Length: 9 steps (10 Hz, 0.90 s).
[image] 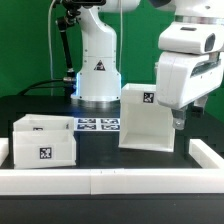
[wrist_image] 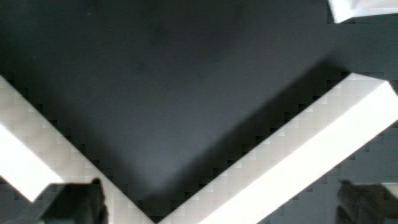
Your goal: Assemble drawer
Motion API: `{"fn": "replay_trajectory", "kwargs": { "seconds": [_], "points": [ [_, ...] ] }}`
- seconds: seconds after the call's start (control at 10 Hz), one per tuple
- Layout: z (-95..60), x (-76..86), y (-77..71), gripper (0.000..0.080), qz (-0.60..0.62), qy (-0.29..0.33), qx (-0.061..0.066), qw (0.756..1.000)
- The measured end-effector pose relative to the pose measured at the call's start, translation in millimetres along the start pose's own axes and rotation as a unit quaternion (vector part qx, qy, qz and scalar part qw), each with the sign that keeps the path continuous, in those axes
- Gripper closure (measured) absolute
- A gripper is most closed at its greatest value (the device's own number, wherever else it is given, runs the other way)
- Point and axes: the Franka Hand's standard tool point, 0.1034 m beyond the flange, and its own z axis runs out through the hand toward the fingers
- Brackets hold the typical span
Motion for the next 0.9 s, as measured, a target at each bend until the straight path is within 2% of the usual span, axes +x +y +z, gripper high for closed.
{"fn": "replay_trajectory", "kwargs": {
  "seconds": [0.6, 0.9],
  "points": [
    [0.8, -0.5, -0.6, 0.0150, 0.001, 0.000, 0.001, 1.000],
    [-3.7, -9.0, -7.5, 0.0150, 0.112, -0.007, 0.008, 0.994]
  ]
}}
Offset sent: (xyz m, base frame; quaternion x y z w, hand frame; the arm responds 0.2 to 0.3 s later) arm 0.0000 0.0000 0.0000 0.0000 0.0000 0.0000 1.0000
